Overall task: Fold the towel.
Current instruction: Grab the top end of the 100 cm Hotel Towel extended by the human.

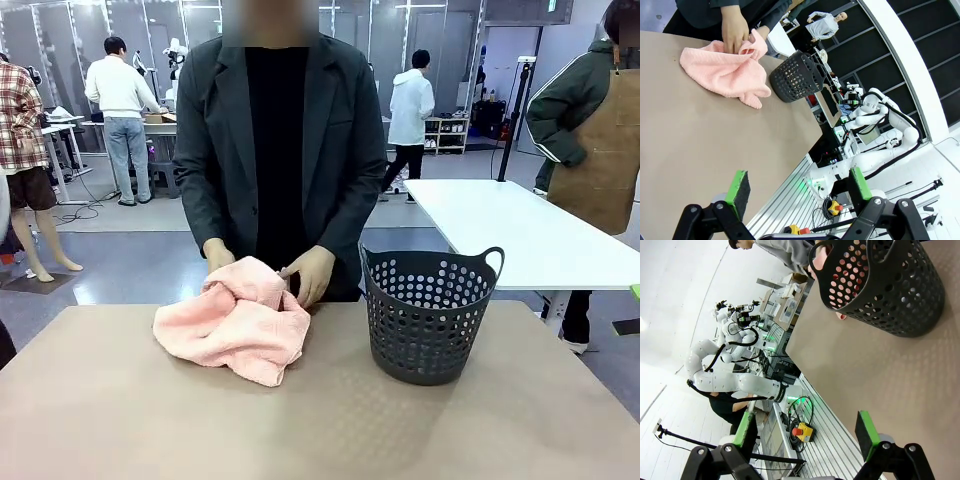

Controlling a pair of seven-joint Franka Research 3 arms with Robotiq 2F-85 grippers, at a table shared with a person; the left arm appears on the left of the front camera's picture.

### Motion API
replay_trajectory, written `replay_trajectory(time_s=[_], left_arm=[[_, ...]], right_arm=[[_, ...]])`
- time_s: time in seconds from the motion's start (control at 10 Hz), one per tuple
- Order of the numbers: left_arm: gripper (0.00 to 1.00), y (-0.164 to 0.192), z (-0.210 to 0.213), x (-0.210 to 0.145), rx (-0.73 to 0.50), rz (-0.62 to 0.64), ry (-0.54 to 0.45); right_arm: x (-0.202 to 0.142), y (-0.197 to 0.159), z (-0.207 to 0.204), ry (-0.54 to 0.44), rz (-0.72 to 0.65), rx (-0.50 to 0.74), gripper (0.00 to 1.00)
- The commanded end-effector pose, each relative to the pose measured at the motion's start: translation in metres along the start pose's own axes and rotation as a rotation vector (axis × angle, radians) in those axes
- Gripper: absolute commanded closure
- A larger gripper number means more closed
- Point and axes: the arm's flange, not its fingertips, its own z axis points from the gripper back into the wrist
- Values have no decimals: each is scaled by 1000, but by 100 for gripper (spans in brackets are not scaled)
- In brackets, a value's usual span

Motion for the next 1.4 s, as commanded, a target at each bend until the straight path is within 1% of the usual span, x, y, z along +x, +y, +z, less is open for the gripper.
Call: replay_trajectory(time_s=[0.0,1.3], left_arm=[[0,-1,0,2,0,4,-7],[0,-1,0,2,0,4,-7]], right_arm=[[1,1,1,-1,-5,-1,0],[1,1,1,-1,-5,-1,0]])
